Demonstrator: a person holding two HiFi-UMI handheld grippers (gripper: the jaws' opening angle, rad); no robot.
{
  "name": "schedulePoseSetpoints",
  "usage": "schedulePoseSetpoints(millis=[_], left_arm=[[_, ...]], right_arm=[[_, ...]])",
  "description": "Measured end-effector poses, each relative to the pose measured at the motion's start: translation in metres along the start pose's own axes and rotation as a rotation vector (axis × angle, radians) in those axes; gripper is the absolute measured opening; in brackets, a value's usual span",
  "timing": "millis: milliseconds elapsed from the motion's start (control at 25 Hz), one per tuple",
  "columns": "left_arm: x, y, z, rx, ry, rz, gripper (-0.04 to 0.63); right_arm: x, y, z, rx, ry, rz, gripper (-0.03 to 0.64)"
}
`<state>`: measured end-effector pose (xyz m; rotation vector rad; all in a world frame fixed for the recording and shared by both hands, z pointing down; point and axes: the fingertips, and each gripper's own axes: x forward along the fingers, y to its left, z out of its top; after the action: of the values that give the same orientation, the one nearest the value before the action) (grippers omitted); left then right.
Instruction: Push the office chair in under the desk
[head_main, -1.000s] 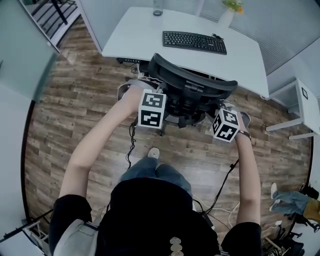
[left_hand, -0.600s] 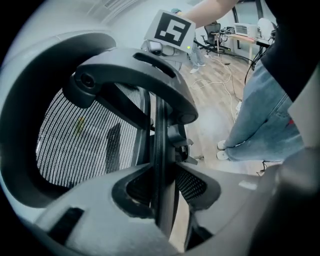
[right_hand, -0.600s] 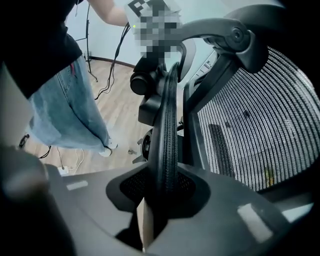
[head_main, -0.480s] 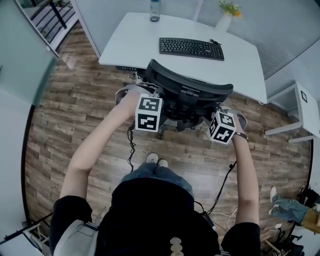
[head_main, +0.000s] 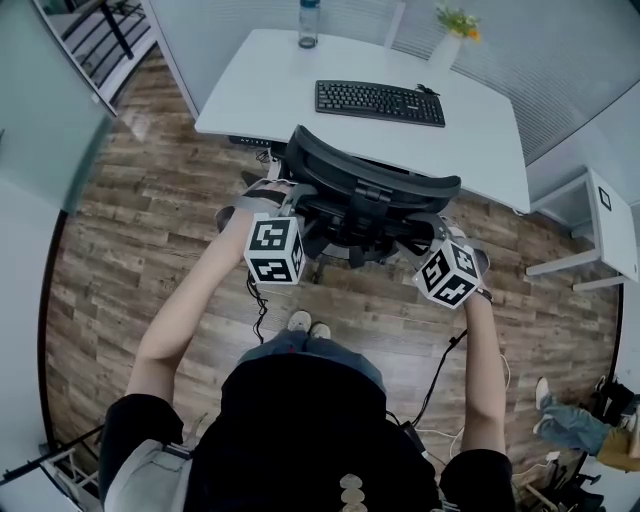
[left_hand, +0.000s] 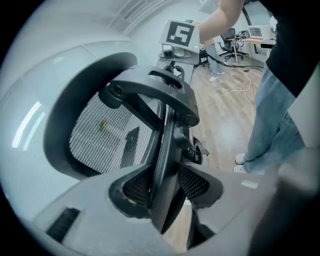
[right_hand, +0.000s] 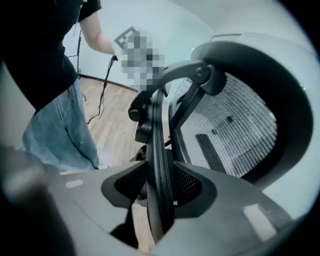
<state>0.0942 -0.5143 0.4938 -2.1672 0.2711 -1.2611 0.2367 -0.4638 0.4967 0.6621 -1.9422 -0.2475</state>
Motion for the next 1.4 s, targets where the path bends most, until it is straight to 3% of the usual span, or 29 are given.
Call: schedulePoseSetpoints(millis=[160, 240, 360, 480, 640, 760, 1000, 1120, 1400], left_arm=[[-0.030, 0.011, 0.002, -0.071, -0.076, 0.178, 0.111], [-0.048, 0.020, 0.002, -0.137, -0.135, 0.288, 0.011], [-0.071, 0.035, 0.003, -0.289, -0.235, 0.390, 0.009], [-0.098, 0.062, 0.010, -0.498, -0.394, 0.481, 0.009], [-0.126, 0.096, 0.019, -0.716, -0.592, 0.576, 0.008], [-0.129, 0.104, 0.016, -0.826, -0.680, 0.627, 0.008], [-0.117, 0.095, 0.015, -0.895, -0.704, 0.663, 0.008], [-0.116, 0.092, 0.010, -0.934, -0.705, 0.664, 0.008], [-0.115, 0.090, 0.011, -0.926, -0.677, 0.671, 0.008]], right_arm=[[-0.025, -0.010, 0.012, 0.093, -0.120, -0.118, 0.205], [-0.037, -0.012, 0.019, 0.154, -0.198, -0.161, 0.180], [-0.062, -0.019, 0.032, 0.264, -0.377, -0.244, 0.108], [-0.092, -0.036, 0.039, 0.425, -0.579, -0.359, 0.016], [-0.129, -0.059, 0.031, 0.635, -0.781, -0.529, 0.009], [-0.145, -0.072, 0.022, 0.740, -0.860, -0.658, 0.008], [-0.158, -0.074, -0.004, 0.926, -0.907, -0.866, 0.008], [-0.154, -0.069, -0.013, 0.962, -0.884, -0.891, 0.008], [-0.150, -0.062, -0.017, 0.971, -0.856, -0.884, 0.006]])
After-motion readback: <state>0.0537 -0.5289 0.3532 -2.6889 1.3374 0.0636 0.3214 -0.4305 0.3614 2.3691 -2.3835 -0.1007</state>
